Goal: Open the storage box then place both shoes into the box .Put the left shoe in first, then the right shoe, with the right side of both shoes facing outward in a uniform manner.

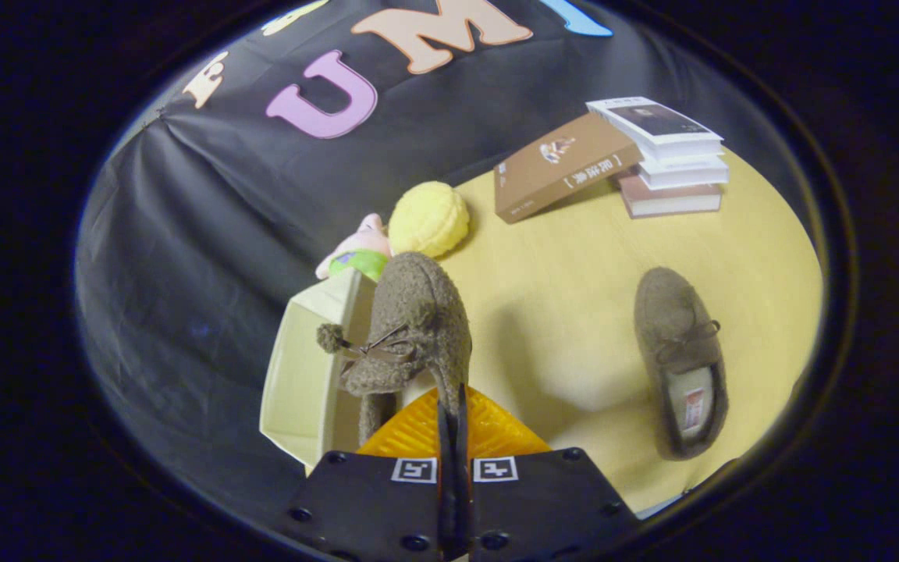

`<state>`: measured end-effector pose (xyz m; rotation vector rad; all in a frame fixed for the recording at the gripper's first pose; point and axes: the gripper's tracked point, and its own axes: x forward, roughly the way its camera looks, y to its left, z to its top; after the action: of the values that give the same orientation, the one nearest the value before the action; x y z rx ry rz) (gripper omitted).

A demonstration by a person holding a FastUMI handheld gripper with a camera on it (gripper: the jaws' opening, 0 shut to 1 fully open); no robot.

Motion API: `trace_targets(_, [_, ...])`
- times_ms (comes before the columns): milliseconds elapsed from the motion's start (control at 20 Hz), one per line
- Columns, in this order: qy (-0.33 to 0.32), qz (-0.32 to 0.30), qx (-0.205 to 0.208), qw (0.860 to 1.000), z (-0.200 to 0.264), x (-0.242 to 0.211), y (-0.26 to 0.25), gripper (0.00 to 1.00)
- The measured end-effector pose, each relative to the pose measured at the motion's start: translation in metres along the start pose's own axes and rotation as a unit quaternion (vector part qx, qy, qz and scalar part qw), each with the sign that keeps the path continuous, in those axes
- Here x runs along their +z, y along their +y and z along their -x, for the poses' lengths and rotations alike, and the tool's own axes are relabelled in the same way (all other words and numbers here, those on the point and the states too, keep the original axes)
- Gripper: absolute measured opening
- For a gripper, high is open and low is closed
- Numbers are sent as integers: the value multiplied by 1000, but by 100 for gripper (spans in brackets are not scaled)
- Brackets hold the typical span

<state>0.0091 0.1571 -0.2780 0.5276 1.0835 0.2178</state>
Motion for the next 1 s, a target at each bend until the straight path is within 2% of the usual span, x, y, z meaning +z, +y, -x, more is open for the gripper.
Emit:
trace_targets(200, [-14, 16, 13, 1000, 2, 11, 45, 3])
trace_targets(350, [-16, 14, 31, 999, -2, 14, 80, 3])
trace_targets(600, [-21, 9, 40, 999, -17, 15, 127, 3])
trace_targets(1000, [-2, 24, 10, 1000, -68, -19, 169, 4])
